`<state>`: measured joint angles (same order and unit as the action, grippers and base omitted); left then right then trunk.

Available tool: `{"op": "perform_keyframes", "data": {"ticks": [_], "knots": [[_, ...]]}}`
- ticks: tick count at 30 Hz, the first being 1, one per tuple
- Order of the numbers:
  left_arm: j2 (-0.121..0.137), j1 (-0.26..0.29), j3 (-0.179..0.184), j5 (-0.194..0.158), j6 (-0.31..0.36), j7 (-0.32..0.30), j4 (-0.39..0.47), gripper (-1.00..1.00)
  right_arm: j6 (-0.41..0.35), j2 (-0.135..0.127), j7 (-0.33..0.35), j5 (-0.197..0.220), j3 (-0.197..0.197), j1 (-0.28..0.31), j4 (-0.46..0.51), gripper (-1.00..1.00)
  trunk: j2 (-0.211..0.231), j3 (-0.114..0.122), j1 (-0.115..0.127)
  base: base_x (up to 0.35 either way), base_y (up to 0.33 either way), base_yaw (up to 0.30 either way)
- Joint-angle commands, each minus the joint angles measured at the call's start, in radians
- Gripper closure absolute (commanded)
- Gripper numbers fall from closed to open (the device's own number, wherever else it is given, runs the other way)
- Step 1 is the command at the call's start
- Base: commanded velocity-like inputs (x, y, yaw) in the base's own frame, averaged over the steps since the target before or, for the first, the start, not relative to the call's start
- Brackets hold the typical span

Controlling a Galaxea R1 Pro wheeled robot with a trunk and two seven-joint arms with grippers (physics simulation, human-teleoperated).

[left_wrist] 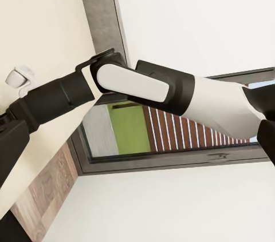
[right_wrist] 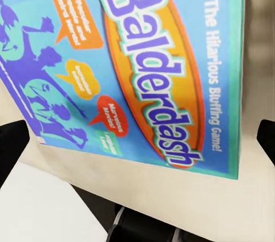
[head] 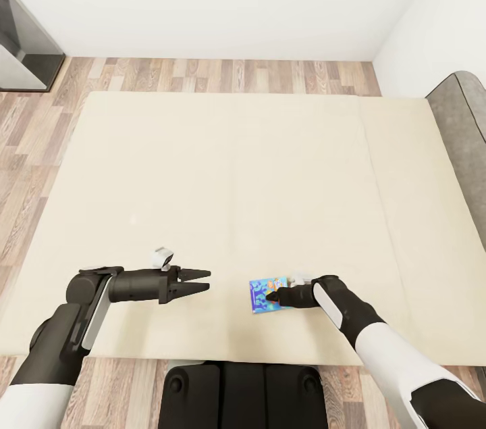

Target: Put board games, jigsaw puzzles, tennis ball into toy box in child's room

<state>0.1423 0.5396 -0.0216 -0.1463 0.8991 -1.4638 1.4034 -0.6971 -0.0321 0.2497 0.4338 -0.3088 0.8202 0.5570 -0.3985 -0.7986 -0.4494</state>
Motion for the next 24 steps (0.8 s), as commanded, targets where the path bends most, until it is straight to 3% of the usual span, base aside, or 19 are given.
{"op": "perform_keyframes", "data": {"ticks": [1, 24], "knots": [[0.0, 0.0, 0.0, -0.001, 0.011, -0.003, 0.0, -1.0, -0.002, -0.001, 0.003, -0.003, -0.004, 0.0, 0.001, -1.0, -0.002, -0.001, -0.001, 0.0, 0.0, 0.0], [0.001, 0.0, -0.001, -0.001, 0.011, -0.001, 0.0, -1.0, 0.014, 0.002, -0.001, -0.003, 0.005, 0.0, 0.013, -1.0, -0.002, -0.001, -0.001, 0.0, 0.0, 0.0]]}}
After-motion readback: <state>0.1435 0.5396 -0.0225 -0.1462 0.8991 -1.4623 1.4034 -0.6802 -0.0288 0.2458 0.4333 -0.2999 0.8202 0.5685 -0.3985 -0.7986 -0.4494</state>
